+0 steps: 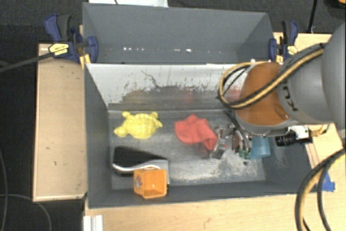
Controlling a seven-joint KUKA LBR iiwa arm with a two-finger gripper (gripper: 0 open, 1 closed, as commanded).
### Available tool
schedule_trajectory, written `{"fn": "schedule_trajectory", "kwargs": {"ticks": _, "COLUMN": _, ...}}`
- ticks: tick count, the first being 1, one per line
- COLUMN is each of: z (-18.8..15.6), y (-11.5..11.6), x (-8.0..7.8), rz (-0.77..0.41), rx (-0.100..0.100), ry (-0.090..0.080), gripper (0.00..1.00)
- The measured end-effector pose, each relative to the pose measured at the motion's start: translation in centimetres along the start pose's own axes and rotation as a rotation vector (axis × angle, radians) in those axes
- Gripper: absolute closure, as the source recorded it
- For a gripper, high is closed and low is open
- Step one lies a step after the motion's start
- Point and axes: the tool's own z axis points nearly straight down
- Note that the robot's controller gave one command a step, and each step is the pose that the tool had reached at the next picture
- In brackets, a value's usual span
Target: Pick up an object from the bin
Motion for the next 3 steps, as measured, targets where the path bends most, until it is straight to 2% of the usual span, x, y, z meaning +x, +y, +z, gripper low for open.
{"fn": "schedule_trajectory", "kwargs": {"ticks": 3, "z": -0.75, "y": 0.0, "x": 0.0, "rz": -0.002, "rx": 0.0, "ry": 0.0, "gripper": 1.0}}
